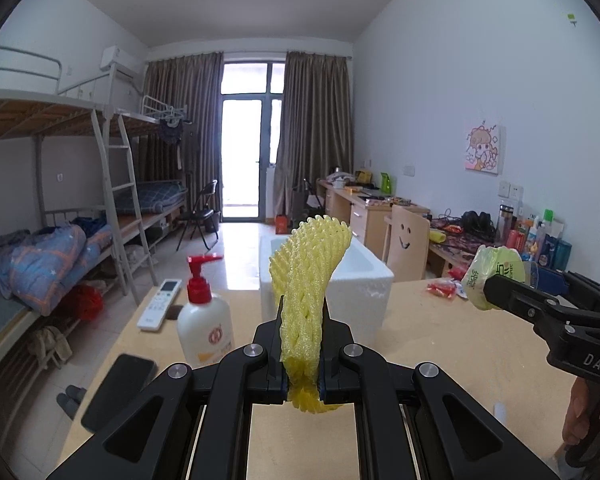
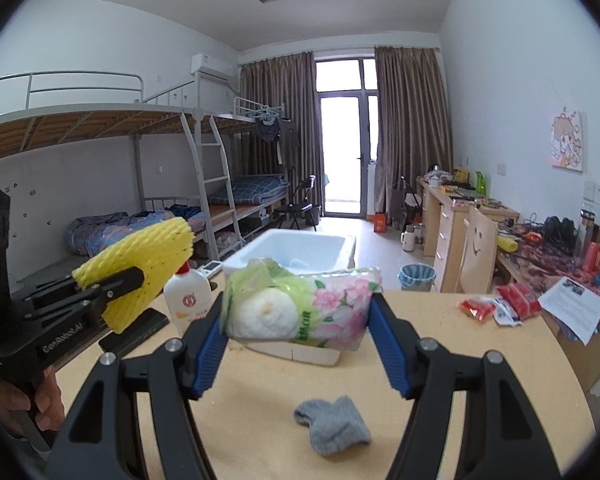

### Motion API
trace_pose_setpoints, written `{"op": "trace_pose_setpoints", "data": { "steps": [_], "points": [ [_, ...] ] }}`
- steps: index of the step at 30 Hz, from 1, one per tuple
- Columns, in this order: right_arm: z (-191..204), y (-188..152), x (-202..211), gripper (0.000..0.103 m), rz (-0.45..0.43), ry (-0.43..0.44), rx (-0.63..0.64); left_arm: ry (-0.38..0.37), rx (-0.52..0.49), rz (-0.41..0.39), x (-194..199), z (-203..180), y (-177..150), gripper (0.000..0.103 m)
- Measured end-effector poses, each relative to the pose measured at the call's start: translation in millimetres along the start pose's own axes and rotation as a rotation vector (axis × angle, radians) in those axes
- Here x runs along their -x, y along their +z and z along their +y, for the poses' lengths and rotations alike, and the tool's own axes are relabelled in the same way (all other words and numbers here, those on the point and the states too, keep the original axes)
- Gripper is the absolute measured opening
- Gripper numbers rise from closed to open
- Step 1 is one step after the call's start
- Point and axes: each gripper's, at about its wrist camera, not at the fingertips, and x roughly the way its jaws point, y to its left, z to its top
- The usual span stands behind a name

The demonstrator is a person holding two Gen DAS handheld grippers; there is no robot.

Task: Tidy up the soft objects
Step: 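Carry the foam net with the left tool while the right tool carries the tissue pack to the foam box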

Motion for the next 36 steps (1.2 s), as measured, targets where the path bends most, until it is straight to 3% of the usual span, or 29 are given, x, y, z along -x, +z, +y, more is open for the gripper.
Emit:
{"op": "trace_pose_setpoints", "data": {
  "steps": [11, 27, 36],
  "points": [
    [1, 30, -19, 0.071, -0.017, 0.007, 0.038, -0.044, -0.002, 0.010, -25, 2, 30, 0.009],
    [-9, 56, -69, 0.071, 0.004, -0.005, 0.049, -0.033, -0.014, 0.023, -74, 4, 64, 0.009],
    [-16, 60, -95, 0.071, 0.026, -0.004, 0.034, -0.047, -0.017, 0.048, -109, 7, 68, 0.010]
  ]
}}
